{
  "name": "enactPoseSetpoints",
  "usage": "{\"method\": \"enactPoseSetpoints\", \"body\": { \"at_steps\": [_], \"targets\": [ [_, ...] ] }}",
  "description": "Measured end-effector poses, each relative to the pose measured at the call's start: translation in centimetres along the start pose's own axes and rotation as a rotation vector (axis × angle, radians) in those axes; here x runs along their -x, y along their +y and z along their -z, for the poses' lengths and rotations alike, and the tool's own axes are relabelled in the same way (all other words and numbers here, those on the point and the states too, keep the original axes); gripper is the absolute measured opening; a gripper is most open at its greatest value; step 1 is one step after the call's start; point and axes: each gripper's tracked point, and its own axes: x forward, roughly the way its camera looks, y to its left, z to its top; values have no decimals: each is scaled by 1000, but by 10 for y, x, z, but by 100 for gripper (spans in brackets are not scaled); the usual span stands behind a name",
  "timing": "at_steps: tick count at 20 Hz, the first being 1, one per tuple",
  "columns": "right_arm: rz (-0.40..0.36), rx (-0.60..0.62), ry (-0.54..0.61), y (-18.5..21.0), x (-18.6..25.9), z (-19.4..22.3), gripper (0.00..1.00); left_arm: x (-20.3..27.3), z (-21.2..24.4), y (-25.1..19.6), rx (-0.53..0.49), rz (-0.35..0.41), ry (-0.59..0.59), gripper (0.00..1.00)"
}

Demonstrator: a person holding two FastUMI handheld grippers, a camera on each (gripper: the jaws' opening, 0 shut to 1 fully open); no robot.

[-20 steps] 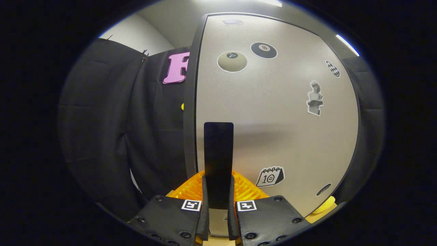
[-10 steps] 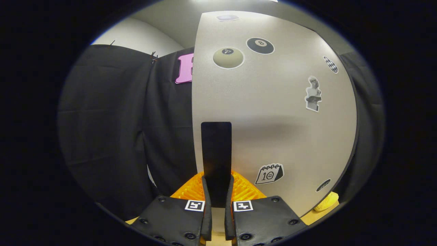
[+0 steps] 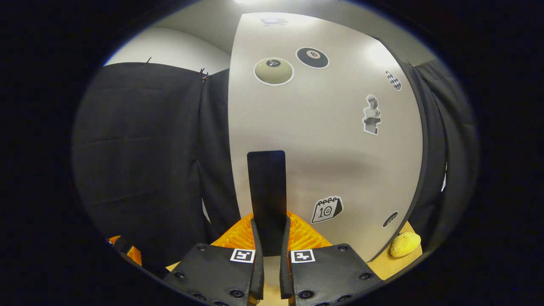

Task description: Open the cabinet door with the right hand, grasp the bottle in the cabinet with the left hand and place it on the coaster, then close the cabinet door with the right hand.

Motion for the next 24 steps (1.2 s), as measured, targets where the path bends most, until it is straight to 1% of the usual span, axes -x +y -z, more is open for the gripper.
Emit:
{"method": "enactPoseSetpoints", "body": {
  "at_steps": [3,6,11,14,19,24],
  "targets": [
    [-13,4,5,-5,9,1,17,1,-6,-26,12,58,-8,77],
    [-36,6,10,-12,16,2,17,-1,-9,-51,6,93,-18,77],
    [-85,2,16,-24,28,4,17,2,-19,-108,24,152,-14,77],
    [-101,2,20,-33,34,5,17,11,-27,-153,30,203,-19,77],
    [-99,9,7,-44,42,4,17,20,-40,-217,33,275,-28,77],
    [-85,-5,-5,-58,54,4,16,33,-53,-268,27,326,-41,77]
  ]
}}
